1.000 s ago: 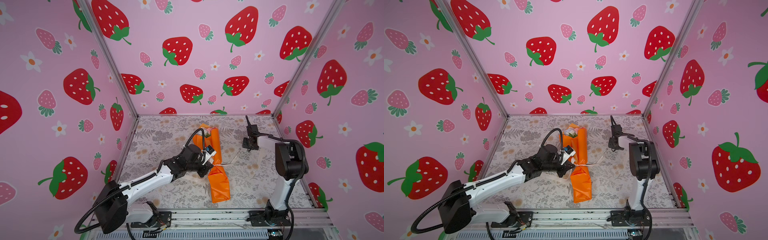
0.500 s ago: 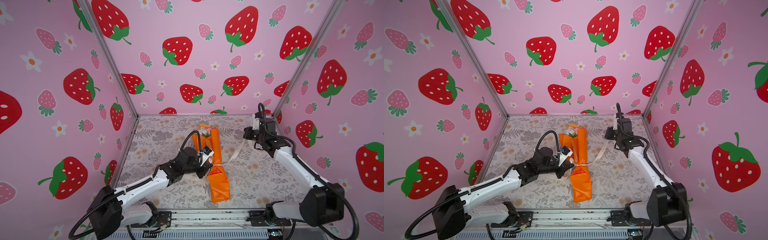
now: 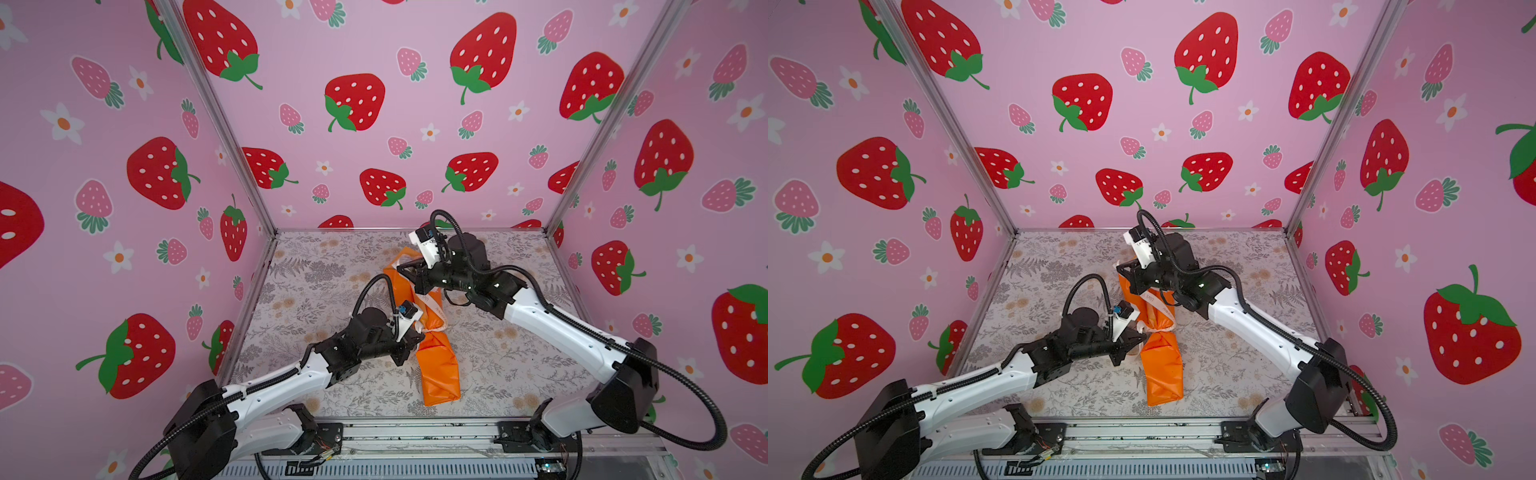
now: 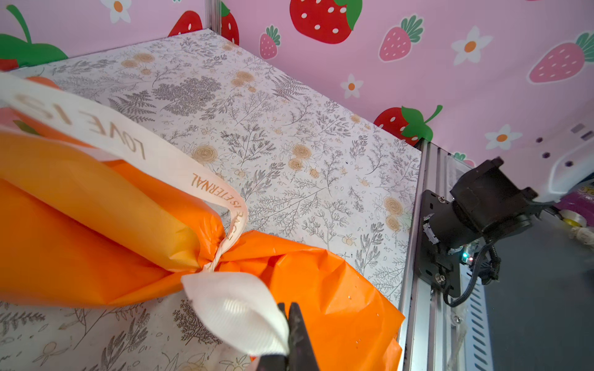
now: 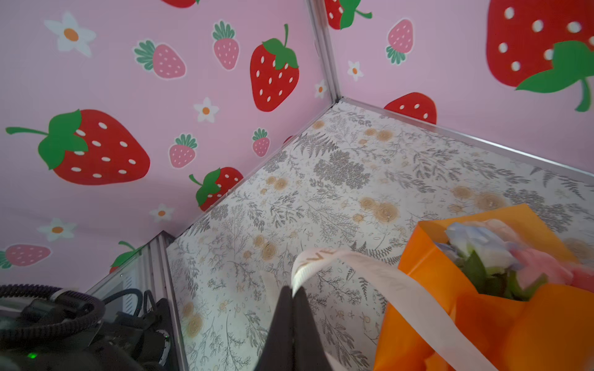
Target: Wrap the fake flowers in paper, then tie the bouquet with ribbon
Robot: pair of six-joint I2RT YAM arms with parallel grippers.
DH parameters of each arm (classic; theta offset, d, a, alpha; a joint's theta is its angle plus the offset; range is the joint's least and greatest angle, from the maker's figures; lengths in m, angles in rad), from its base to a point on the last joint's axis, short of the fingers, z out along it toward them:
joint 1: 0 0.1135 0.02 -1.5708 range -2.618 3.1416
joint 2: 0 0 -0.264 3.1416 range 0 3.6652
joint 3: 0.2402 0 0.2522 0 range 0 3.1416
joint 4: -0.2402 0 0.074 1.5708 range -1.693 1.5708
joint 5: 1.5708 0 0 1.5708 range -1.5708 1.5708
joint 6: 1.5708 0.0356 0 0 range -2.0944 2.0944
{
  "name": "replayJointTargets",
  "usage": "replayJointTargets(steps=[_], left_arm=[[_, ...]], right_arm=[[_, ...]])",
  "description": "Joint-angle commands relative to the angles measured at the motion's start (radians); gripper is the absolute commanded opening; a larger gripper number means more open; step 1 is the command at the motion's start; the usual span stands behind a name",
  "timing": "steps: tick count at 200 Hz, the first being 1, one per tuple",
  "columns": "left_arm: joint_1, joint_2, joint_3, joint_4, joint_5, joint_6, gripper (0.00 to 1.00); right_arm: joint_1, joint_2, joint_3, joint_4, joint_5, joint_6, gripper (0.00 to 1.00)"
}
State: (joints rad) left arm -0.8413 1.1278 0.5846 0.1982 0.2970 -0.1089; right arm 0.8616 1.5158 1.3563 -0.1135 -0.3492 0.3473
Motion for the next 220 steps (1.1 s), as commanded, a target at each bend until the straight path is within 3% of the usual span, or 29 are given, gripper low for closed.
replayJointTargets(steps=[1, 56, 91, 121, 153, 181, 220], left_arm=[[-0.011, -0.036, -0.031, 0.089, -0.031, -0.021, 0.0], [-0.014, -0.082, -0.074, 0.115, -0.047, -0.016, 0.0], [-0.018, -0.093, -0.085, 0.119, -0.045, -0.014, 0.0], [-0.019, -0.086, -0.079, 0.107, -0.041, -0.011, 0.0], [-0.02, -0.082, -0.076, 0.109, -0.038, -0.005, 0.01], [-0.019, -0.072, -0.062, 0.097, -0.038, 0.003, 0.01], [-0.019, -0.049, -0.037, 0.093, -0.033, -0.004, 0.01]], right_arm=[[-0.006, 0.021, -0.02, 0.037, -0.081, -0.014, 0.01], [-0.005, 0.118, 0.02, 0.075, -0.159, 0.025, 0.01], [0.007, 0.28, 0.161, 0.006, -0.345, 0.048, 0.05], [0.019, 0.334, 0.179, -0.015, -0.405, 0.048, 0.12], [0.0, 0.305, 0.173, -0.128, -0.313, -0.015, 0.31], [-0.059, 0.19, 0.091, -0.117, -0.183, 0.028, 0.47], [-0.133, -0.012, -0.086, -0.116, -0.071, 0.091, 0.55]])
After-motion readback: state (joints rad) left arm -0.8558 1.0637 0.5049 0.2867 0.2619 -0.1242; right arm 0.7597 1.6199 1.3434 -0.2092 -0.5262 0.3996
